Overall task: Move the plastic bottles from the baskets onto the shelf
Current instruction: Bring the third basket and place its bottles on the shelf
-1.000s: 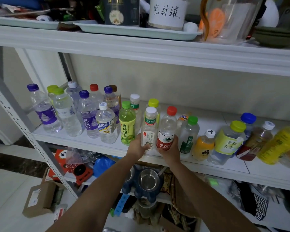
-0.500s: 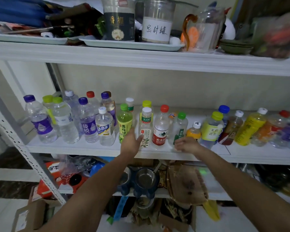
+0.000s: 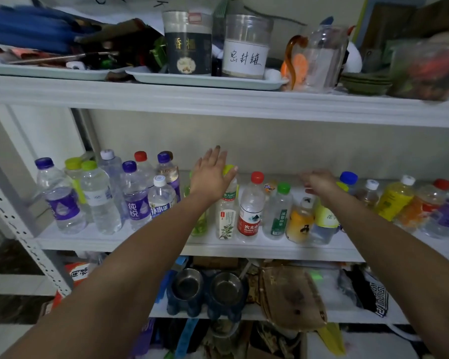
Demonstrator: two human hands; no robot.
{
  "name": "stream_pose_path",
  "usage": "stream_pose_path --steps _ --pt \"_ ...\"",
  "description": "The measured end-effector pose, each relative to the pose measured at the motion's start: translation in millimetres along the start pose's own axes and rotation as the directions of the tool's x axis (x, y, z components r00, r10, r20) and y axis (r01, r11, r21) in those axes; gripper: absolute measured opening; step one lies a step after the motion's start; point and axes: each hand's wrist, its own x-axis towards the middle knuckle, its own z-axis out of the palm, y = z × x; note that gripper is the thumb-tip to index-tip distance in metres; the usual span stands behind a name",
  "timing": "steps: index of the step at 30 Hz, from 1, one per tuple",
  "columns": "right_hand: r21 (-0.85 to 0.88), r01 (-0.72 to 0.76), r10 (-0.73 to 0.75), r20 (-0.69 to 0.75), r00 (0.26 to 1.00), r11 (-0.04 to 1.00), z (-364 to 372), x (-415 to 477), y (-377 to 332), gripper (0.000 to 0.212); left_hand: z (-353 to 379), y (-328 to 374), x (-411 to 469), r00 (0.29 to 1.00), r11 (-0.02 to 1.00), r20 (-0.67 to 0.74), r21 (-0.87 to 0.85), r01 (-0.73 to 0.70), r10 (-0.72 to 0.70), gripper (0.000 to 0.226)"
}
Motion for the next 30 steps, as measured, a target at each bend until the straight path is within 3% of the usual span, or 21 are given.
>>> stream_pose_path --steps 4,9,13,16,21,25,28,30 --pt "-0.112 0.053 -0.045 0.064 0.997 0.992 15.1 38.2 -11.8 0.025 3.6 5.6 33.0 0.998 1.0 0.061 0.018 -0.01 0.009 0.064" --pt "-0.308 0.069 -0.009 0.191 0.982 0.949 31.3 88.1 -20.8 0.006 21.7 7.3 70.3 0.98 0.999 0.198 0.018 0.029 -0.032 0.064" --pt "-0.518 0.148 0.023 0.31 0.95 0.843 42.1 129.9 -14.4 0.017 33.5 12.0 96.9 0.955 0.996 0.286 -0.019 0.093 -0.083 0.065" --pt "-0.553 0.152 0.075 0.366 0.928 0.819 51.7 154.6 -5.2 0.016 43.9 12.4 112.7 0.937 0.995 0.336 0.011 0.098 -0.095 0.066" --pt "-0.641 0.157 0.199 0.447 0.872 0.752 60.6 185.3 6.1 0.039 64.9 8.2 122.2 0.905 0.993 0.41 0.061 0.1 -0.116 0.065" --pt "-0.686 0.18 0.247 0.475 0.844 0.705 69.4 205.5 12.8 0.035 74.5 1.5 124.5 0.907 0.995 0.412 -0.008 0.098 -0.086 0.078" --pt "-0.723 0.237 0.277 0.515 0.811 0.649 82.3 205.4 10.0 0.052 75.5 0.2 124.6 0.899 0.995 0.432 -0.026 0.094 -0.074 0.096" --pt "-0.763 0.277 0.307 0.523 0.795 0.584 91.2 205.0 10.1 0.064 75.4 0.0 123.9 0.896 0.993 0.436 -0.03 0.111 -0.087 0.082"
